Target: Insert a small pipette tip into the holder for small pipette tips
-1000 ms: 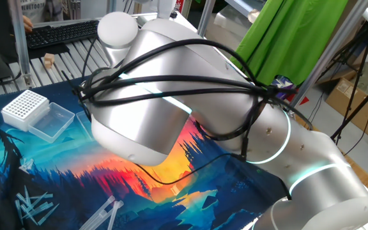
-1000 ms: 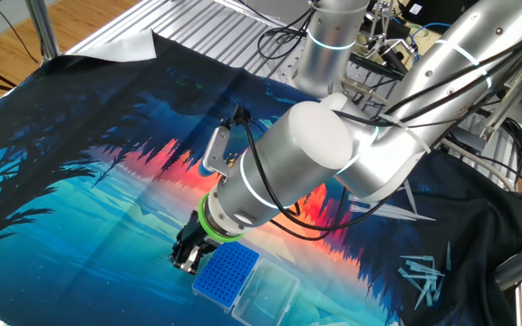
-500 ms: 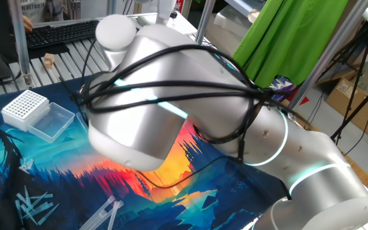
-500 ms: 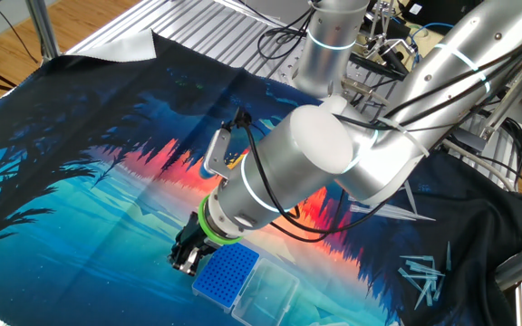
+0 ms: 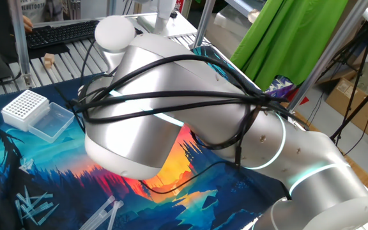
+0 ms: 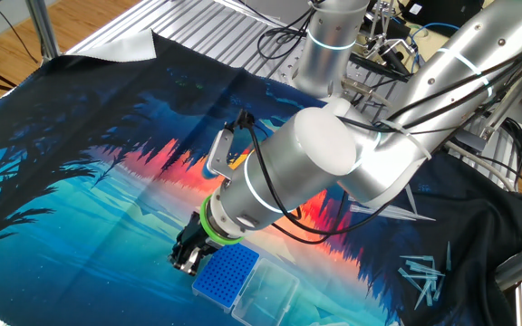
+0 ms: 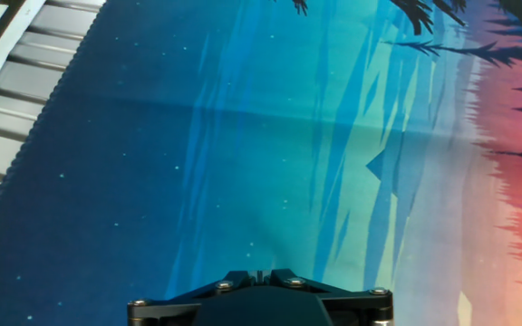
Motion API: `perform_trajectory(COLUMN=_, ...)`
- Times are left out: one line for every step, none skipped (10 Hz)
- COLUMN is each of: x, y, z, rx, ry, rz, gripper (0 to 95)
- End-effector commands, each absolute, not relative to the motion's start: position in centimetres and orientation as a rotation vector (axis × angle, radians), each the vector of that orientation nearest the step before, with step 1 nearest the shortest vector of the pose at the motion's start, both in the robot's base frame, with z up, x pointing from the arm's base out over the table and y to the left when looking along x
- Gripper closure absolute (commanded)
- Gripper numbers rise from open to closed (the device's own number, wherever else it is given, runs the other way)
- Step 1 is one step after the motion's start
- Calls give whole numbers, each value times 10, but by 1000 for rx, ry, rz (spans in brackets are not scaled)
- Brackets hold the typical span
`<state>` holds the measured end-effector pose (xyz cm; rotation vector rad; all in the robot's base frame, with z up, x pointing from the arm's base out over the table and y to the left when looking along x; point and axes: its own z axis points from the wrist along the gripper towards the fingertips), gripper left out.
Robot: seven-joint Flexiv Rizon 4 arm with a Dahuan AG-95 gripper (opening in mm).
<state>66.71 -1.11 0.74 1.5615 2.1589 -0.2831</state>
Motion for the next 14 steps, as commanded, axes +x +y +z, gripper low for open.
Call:
perform_trajectory(x=667, y=-11, z=7, rx=1563, ry=2160, rz=-282, gripper=950)
perform_trajectory(x=667, y=-11, z=7, rx=1563, ry=2163, rz=-279, gripper=760)
perform_trajectory(x=667, y=-11, z=7, rx=1566, ry=2162, rz=-277, gripper=760)
perform_trajectory(x=667, y=-11, z=7, rx=1569, ry=2162, rz=-274, gripper=760)
perform_trajectory(x=667, y=-11, z=6, rx=1572, ry=2160, rz=-273, gripper=760)
perform_trajectory(x=667, y=-10, z=5, rx=1574, ry=2159, rz=-272, gripper=760)
perform_trajectory(x=668, y=-10, z=5, rx=1574, ry=2158, rz=-272, gripper=760)
perform_trajectory(x=668, y=-10, z=4, rx=1580, ry=2150, rz=-273, gripper=760)
perform_trajectory(x=668, y=-10, z=4, rx=1579, ry=2149, rz=-273, gripper=760)
perform_trajectory(x=668, y=-10, z=4, rx=1579, ry=2154, rz=-266, gripper=760)
perform_trajectory(x=668, y=-10, z=4, rx=1576, ry=2156, rz=-267, gripper=760)
perform_trajectory(x=668, y=-11, z=4, rx=1574, ry=2157, rz=-267, gripper=950)
perform_trajectory(x=668, y=-10, z=3, rx=1574, ry=2157, rz=-267, gripper=950)
perform_trajectory(x=668, y=-11, z=2, rx=1572, ry=2154, rz=-268, gripper=950)
